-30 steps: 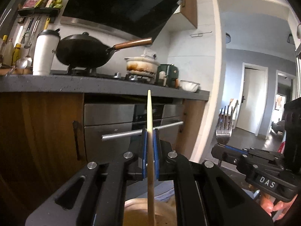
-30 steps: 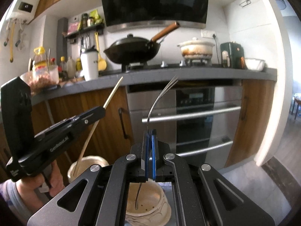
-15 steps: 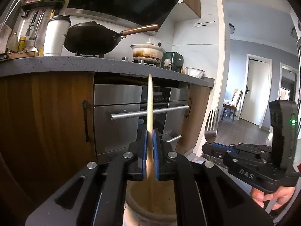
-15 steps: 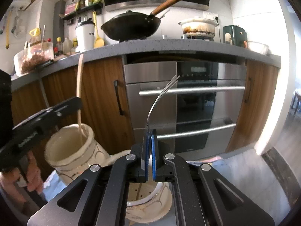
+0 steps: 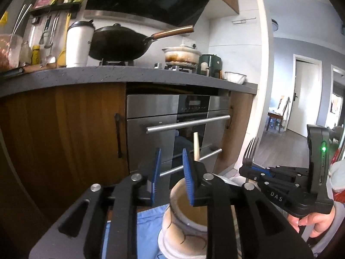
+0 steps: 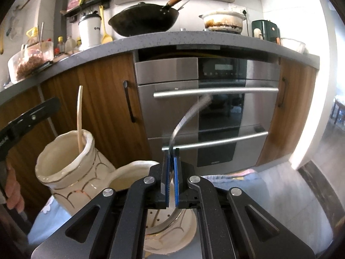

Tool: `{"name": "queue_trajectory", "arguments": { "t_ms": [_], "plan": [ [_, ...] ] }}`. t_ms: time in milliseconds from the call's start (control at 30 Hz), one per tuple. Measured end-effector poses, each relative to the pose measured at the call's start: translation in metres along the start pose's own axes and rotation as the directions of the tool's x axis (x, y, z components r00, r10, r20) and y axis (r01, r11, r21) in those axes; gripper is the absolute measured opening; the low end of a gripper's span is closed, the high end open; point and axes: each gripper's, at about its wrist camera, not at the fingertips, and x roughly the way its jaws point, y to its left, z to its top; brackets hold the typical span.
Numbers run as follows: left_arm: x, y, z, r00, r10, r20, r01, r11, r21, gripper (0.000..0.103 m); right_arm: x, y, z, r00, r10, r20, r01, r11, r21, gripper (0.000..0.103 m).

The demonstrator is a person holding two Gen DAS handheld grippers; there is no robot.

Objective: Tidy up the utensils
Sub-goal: 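Lower the chopstick into the taller cup while the right tool drops the fork into the shorter cup, then return both tools to the cloth and grasp another chopstick and a gold fork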

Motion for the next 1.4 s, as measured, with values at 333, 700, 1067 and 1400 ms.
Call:
{"name": "queue_trajectory", "arguments": {
  "t_ms": [333, 700, 1067, 1400],
  "plan": [
    [-0.018, 0.003, 0.0, 1.0, 0.012, -0.013, -0.012, 1.0, -0.003, 0.037, -0.005, -0.002, 0.0, 1.0, -0.006, -0.007, 0.006, 1.0, -0.001, 0.034],
    [-0.052, -0.012, -0.003, 0.997, 0.078, 0.02, -0.078, 0.997, 0.003, 0.098, -0.064, -0.03, -0.006, 0.997, -0.005, 0.082, -0.002, 0.997, 0.083, 0.097],
    [-0.09, -0.042, -0.02, 0.997, 0.075, -0.004, -0.075, 0.995, 0.067, 0.098, -0.12, -0.059, -0.034, 0.99, -0.131, 0.051, 0.125, 0.986, 0.108, 0.098],
    [-0.091, -0.061, -0.054, 0.99, 0.077, -0.12, -0.067, 0.994, 0.089, 0.098, -0.135, -0.08, -0.078, 0.982, -0.181, -0.052, 0.186, 0.975, 0.119, 0.098]
  ]
}}
